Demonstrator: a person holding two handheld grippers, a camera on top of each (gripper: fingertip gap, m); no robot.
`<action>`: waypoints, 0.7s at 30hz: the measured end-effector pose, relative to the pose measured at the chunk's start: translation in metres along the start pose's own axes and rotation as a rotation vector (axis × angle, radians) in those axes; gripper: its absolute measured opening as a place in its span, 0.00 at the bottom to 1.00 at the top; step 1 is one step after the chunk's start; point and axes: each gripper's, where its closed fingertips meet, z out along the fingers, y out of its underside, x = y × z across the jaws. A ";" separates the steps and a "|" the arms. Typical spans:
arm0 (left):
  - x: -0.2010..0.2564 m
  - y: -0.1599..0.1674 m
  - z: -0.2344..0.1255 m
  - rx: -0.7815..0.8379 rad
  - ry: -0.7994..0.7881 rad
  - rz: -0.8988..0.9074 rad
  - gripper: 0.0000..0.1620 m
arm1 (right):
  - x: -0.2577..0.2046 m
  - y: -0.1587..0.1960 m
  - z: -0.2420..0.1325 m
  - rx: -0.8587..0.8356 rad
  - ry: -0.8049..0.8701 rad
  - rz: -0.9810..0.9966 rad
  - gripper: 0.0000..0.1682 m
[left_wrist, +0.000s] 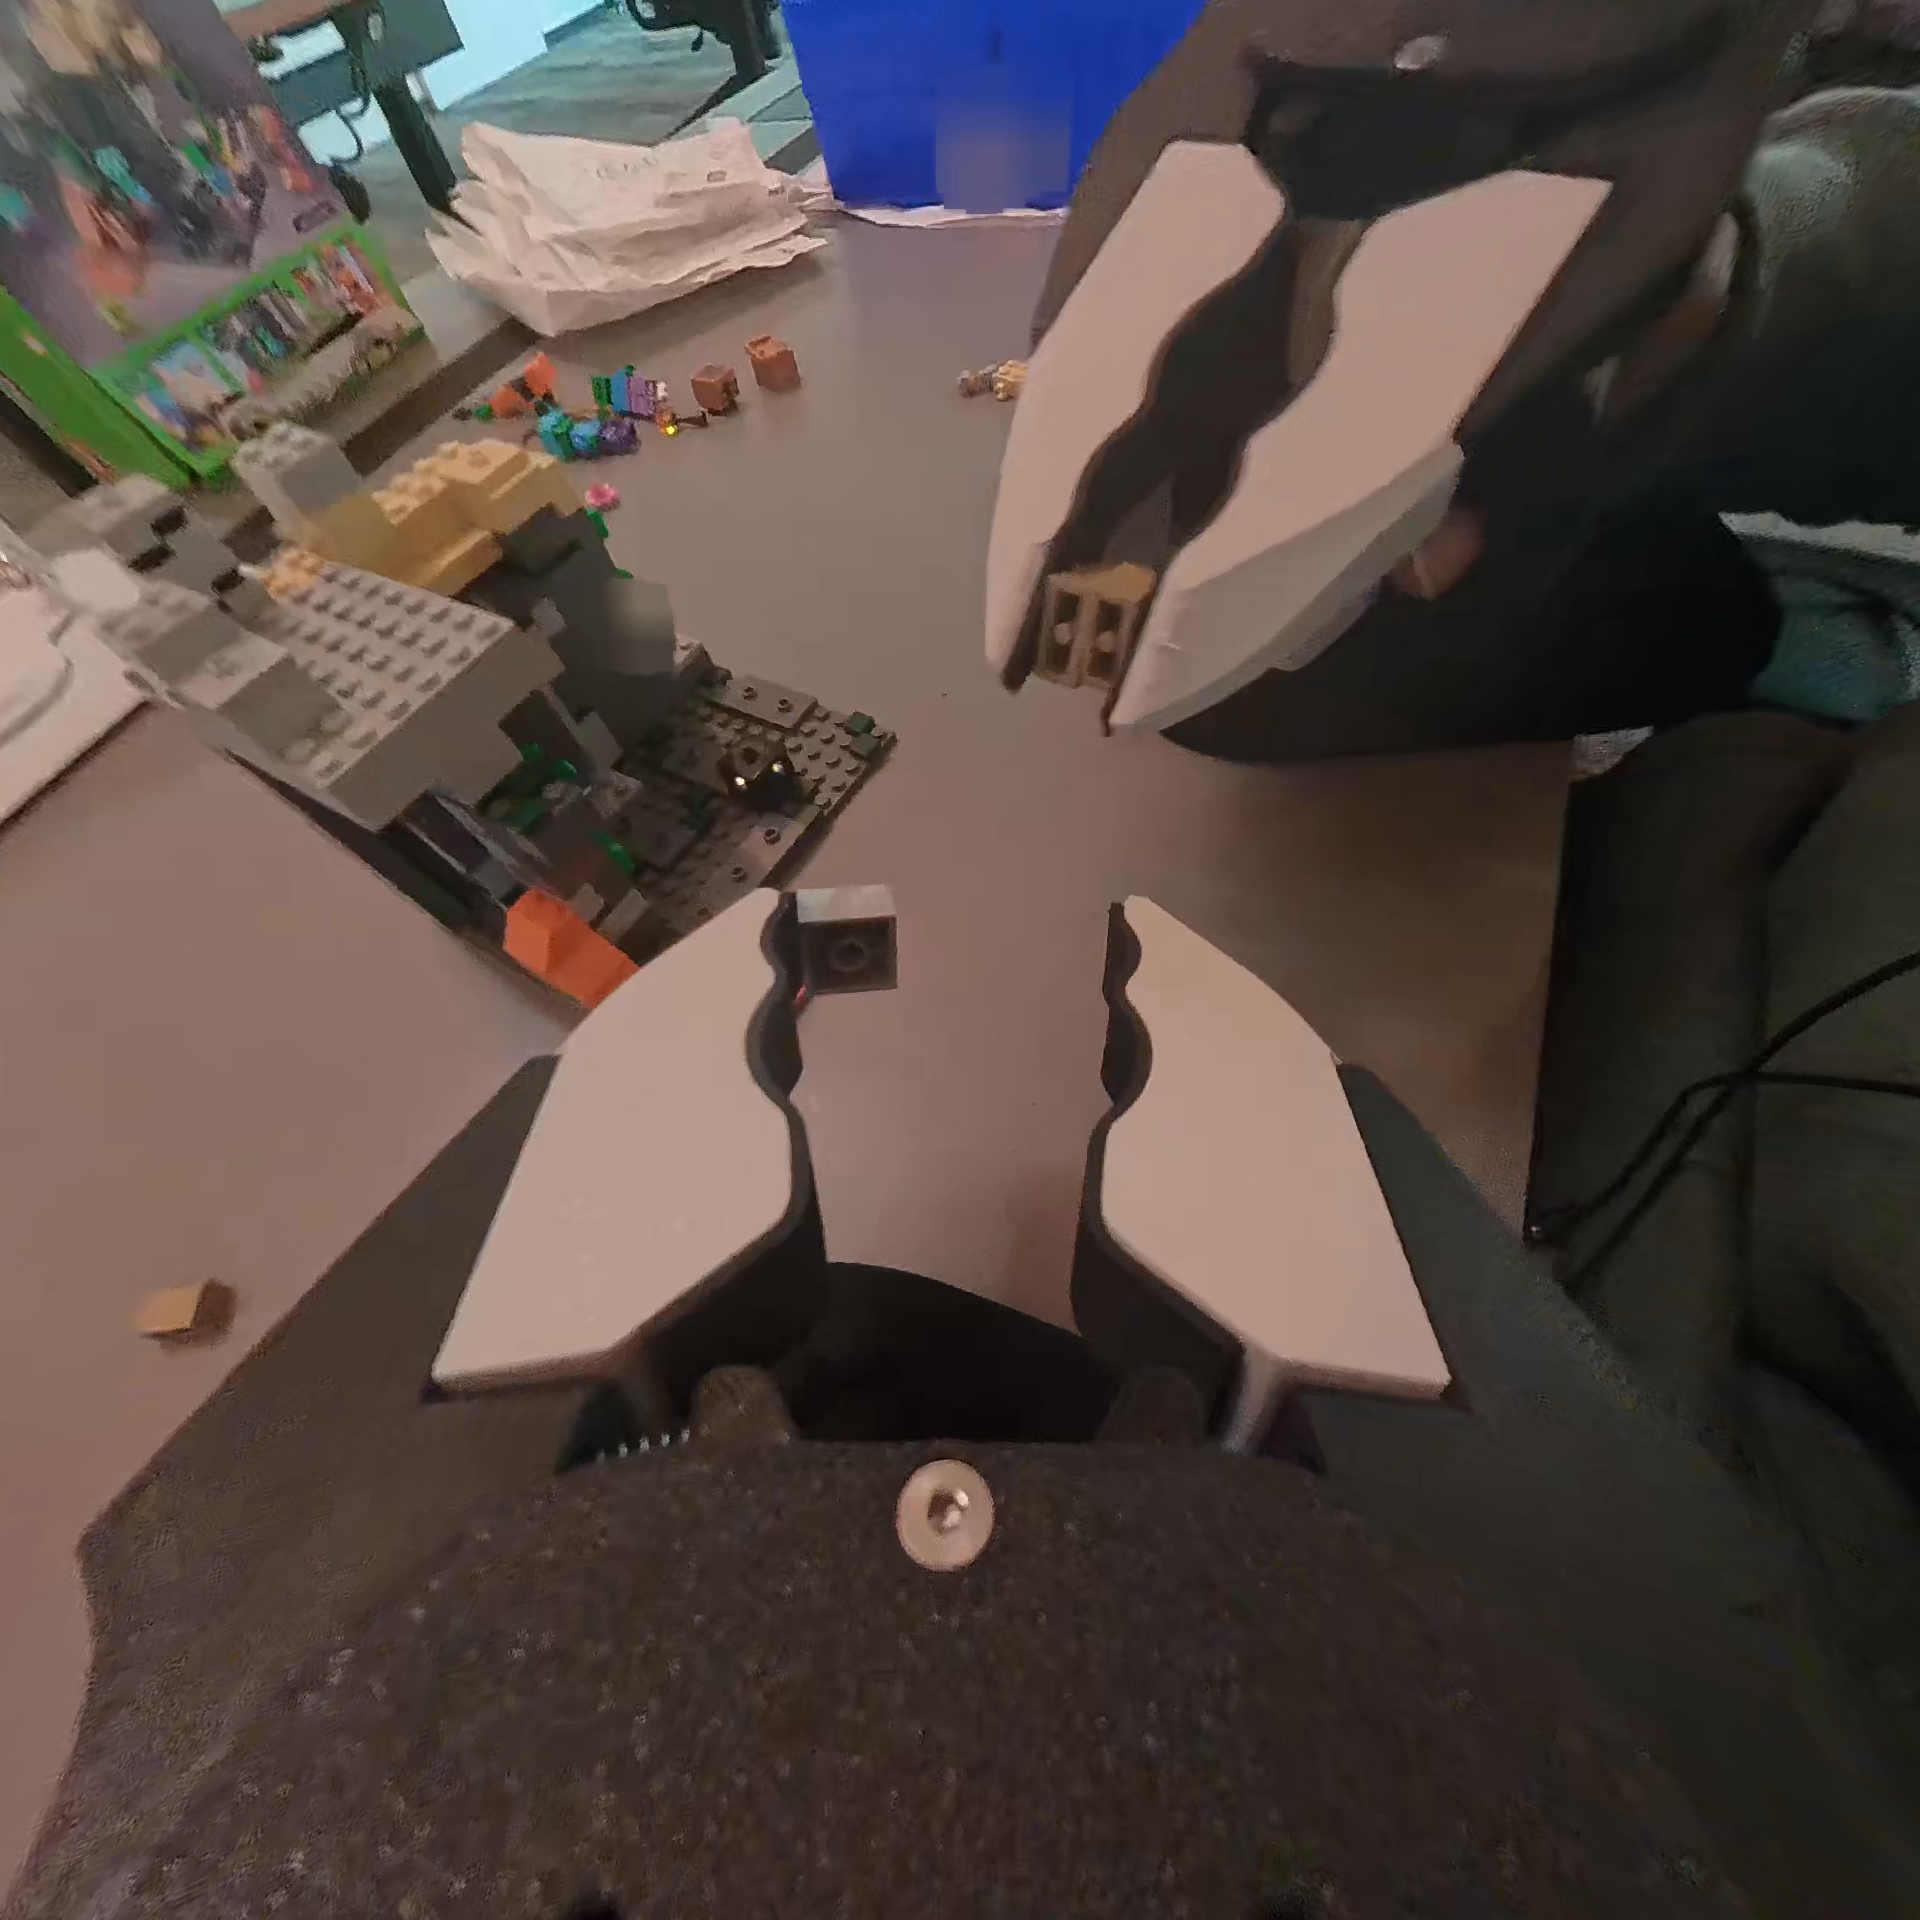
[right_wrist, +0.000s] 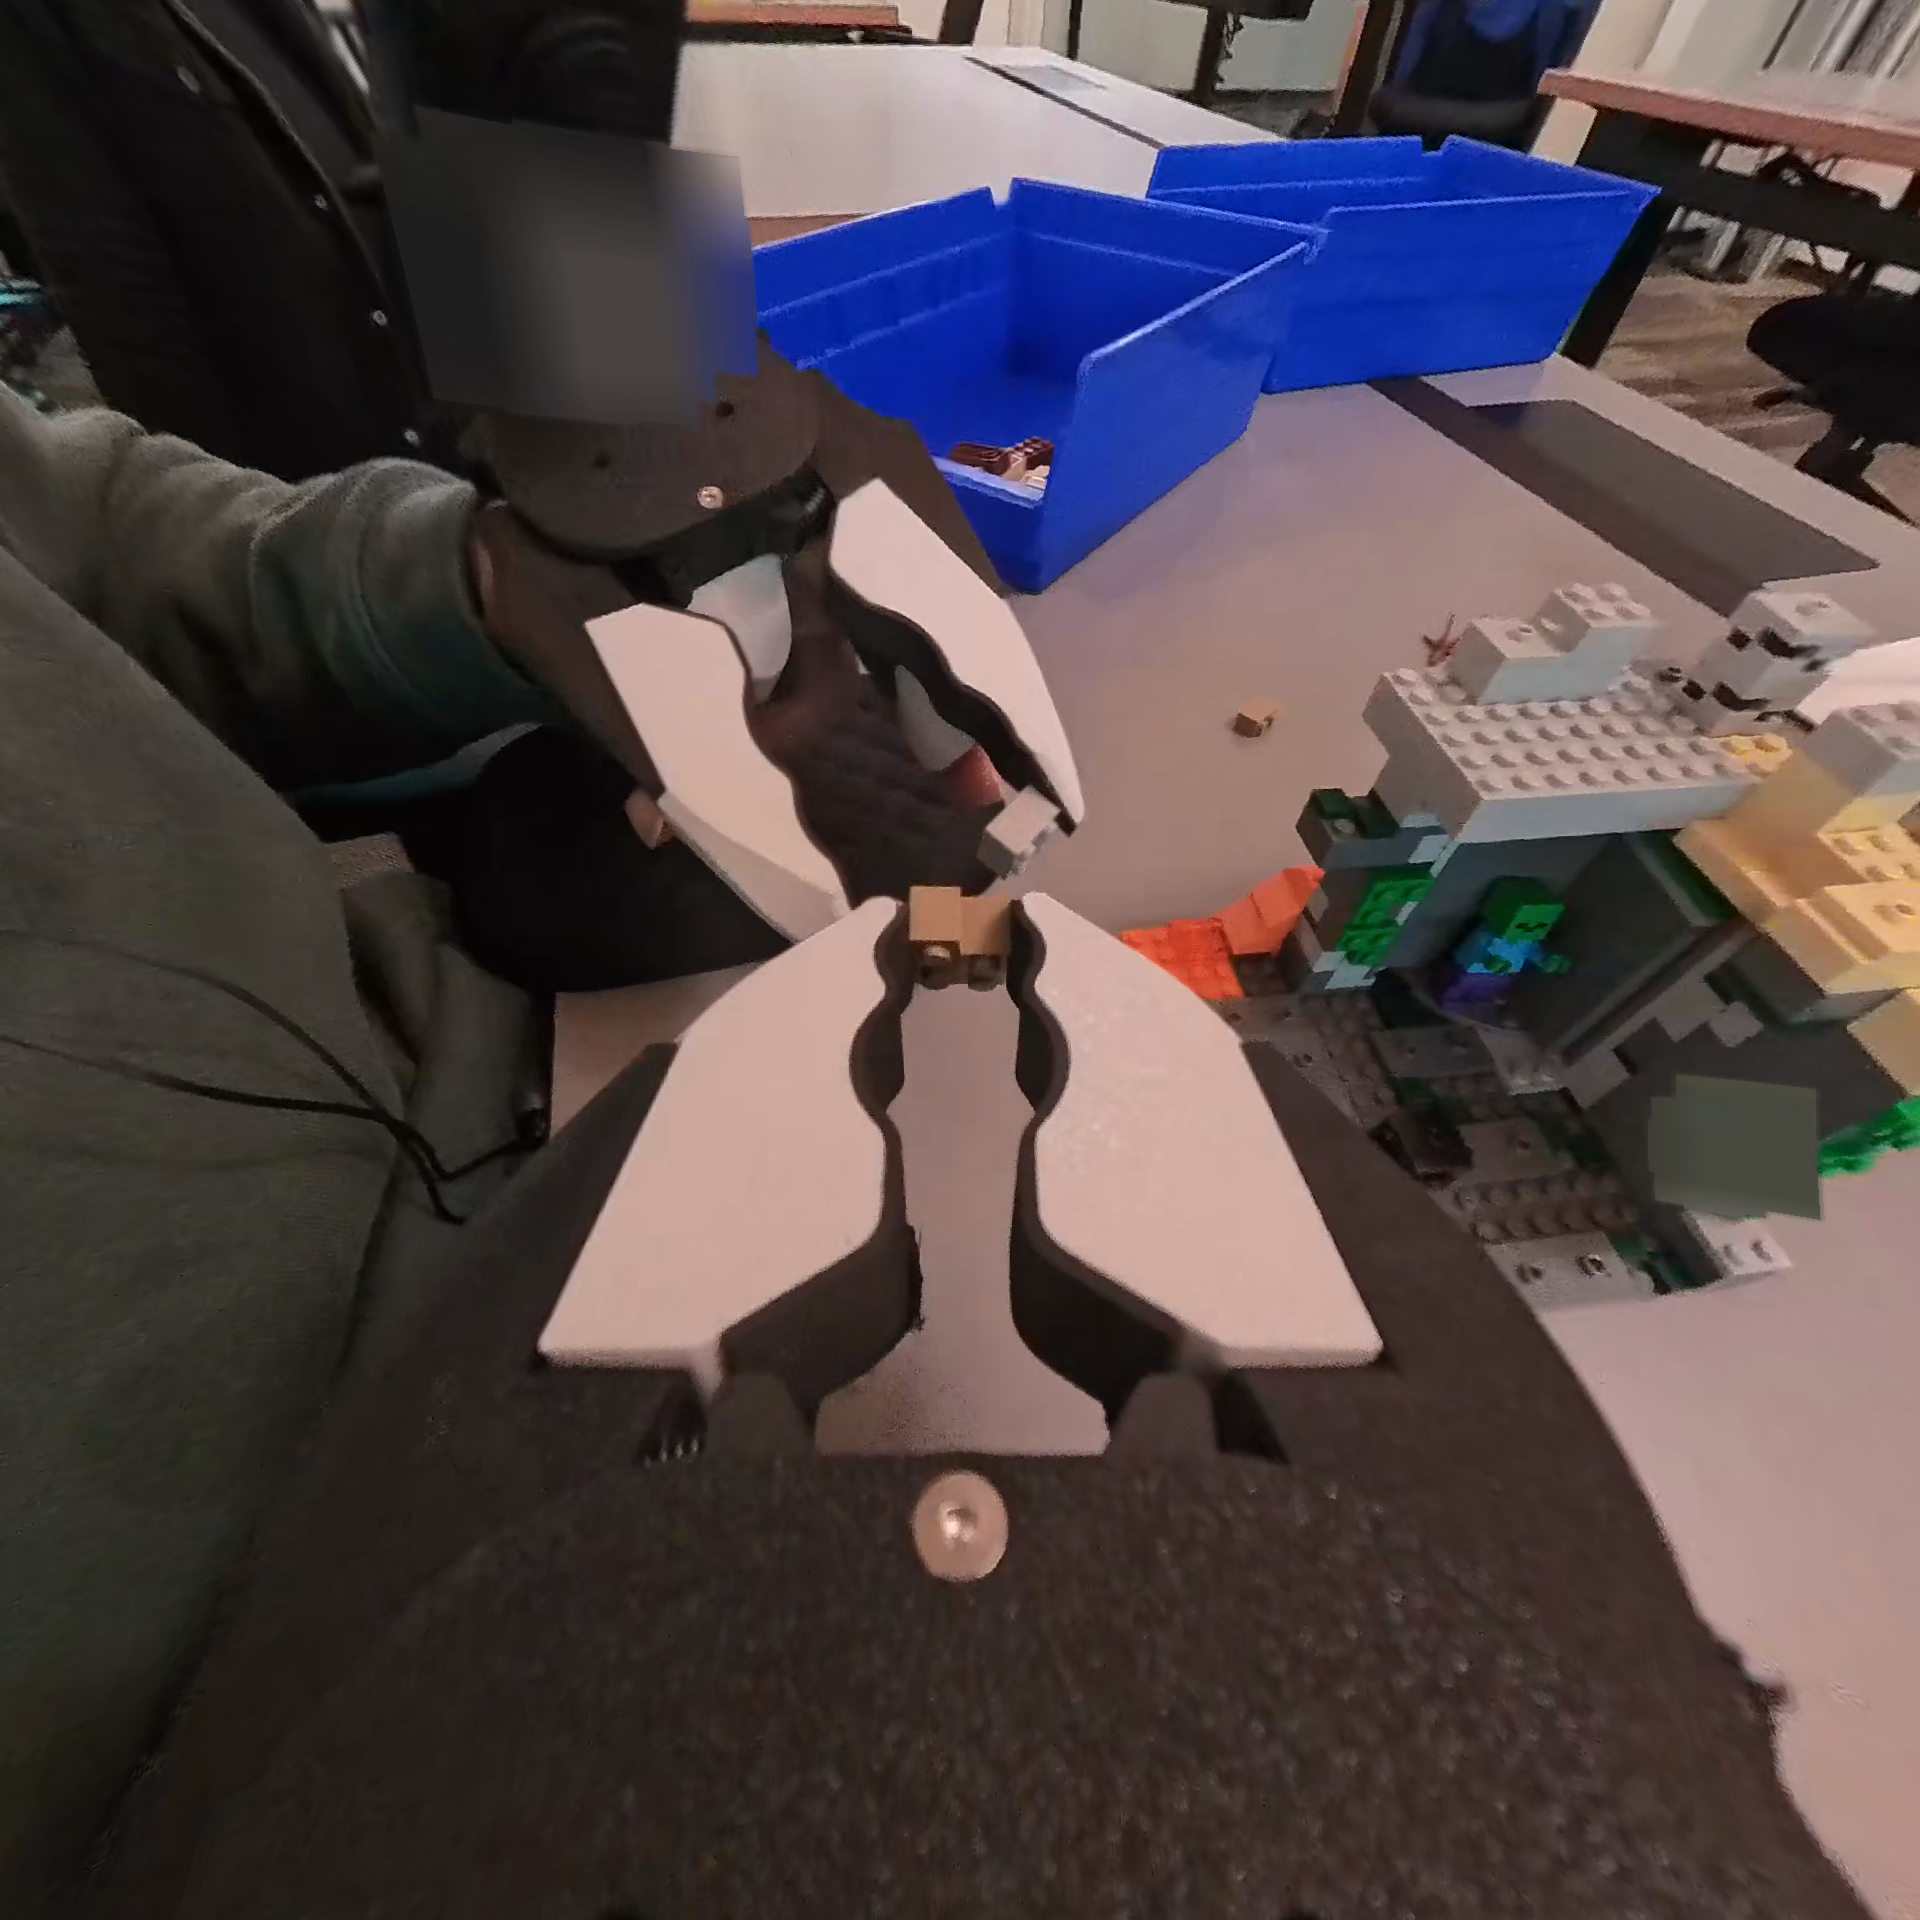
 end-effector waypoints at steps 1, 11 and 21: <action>0.003 -0.001 0.000 0.002 0.000 0.021 0.35 | 0.000 0.001 0.001 0.002 -0.008 0.025 0.10; 0.002 0.017 -0.001 -0.095 -0.066 0.159 0.28 | 0.001 0.030 0.011 -0.174 -0.031 0.014 0.10; 0.005 0.026 -0.002 -0.132 -0.054 0.159 0.24 | -0.016 0.047 0.024 -0.279 -0.106 -0.043 0.25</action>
